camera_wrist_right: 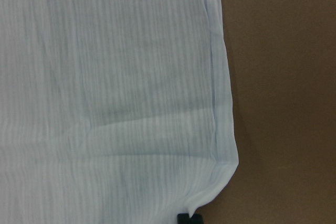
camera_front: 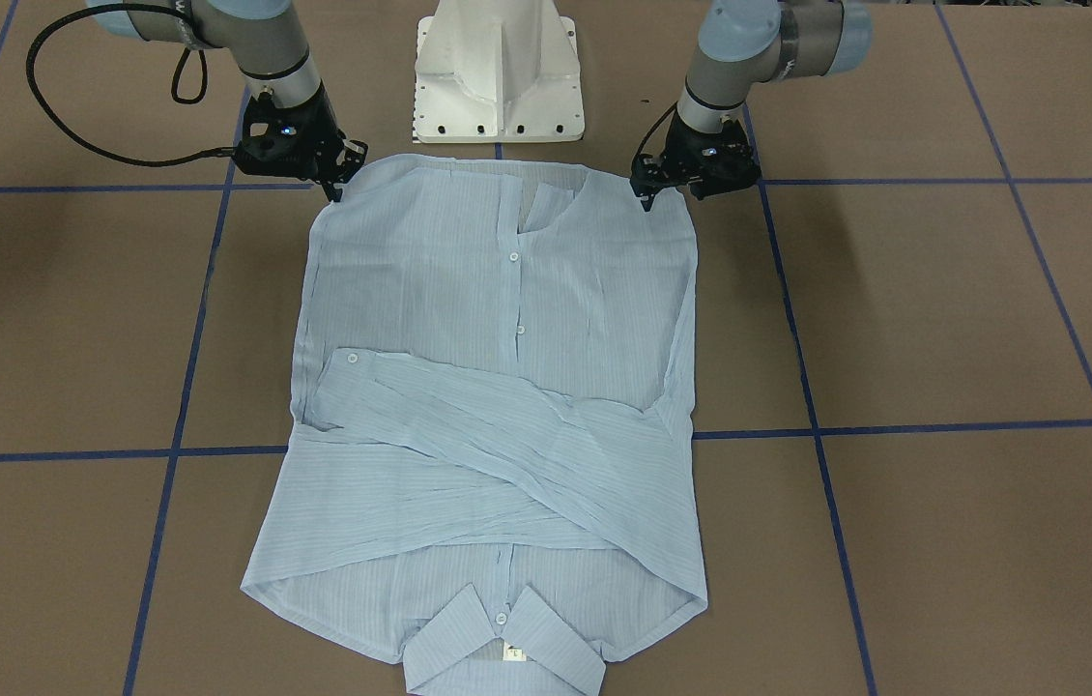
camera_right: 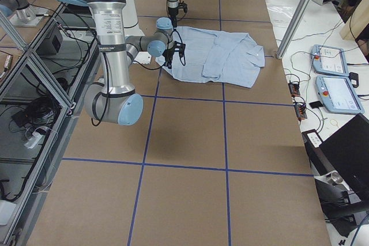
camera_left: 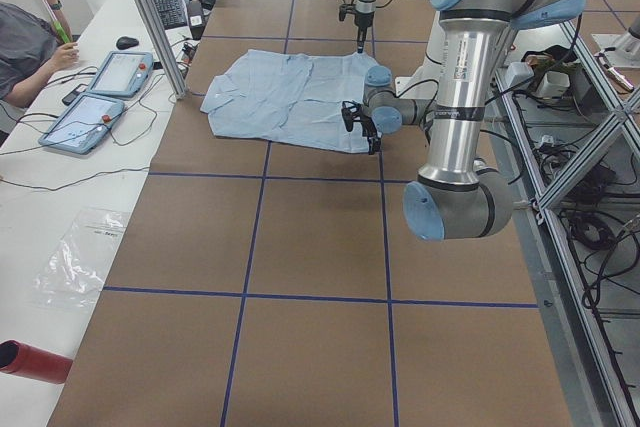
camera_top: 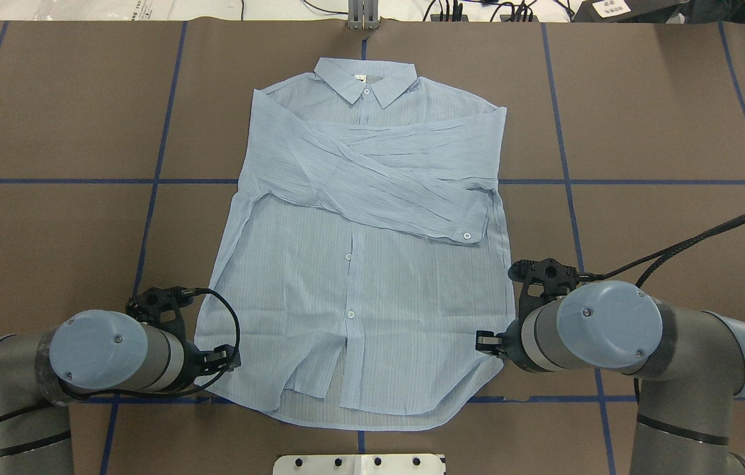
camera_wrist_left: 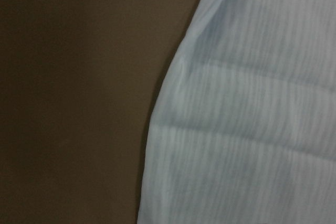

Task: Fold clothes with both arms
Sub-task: 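Grasp the hem corners with both grippers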

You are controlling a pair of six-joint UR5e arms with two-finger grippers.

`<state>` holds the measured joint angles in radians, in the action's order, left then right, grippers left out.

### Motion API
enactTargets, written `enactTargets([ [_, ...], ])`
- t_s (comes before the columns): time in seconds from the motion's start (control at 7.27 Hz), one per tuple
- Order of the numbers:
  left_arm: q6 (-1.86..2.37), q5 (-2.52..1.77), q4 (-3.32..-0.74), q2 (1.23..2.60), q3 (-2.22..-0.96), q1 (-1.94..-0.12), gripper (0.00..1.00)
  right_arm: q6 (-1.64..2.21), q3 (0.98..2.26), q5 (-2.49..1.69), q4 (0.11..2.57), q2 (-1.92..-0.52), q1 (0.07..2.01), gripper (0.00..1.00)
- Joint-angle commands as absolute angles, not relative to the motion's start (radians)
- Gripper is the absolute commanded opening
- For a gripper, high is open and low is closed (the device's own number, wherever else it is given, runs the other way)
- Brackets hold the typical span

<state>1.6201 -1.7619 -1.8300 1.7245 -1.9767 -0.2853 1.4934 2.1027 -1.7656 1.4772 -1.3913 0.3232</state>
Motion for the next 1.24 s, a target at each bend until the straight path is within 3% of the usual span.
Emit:
enactTargets([
  [0.0,1.62,-1.761,-1.829,1.717,-1.979,-0.287,0.74,1.493,2.105,-1.766,1.477,-1.391,0.327,0.0],
  [0.55,1.62,-1.761,-1.829,1.713,-1.98,-0.284,0.51,1.491,2.108,-1.767,1.477,-1.391,0.339,0.0],
  [1.1,1.618,-1.761,-1.829,1.713,-1.986,-0.276,0.06,1.489,2.112,-1.77,1.479,-1.393,0.35,0.0],
])
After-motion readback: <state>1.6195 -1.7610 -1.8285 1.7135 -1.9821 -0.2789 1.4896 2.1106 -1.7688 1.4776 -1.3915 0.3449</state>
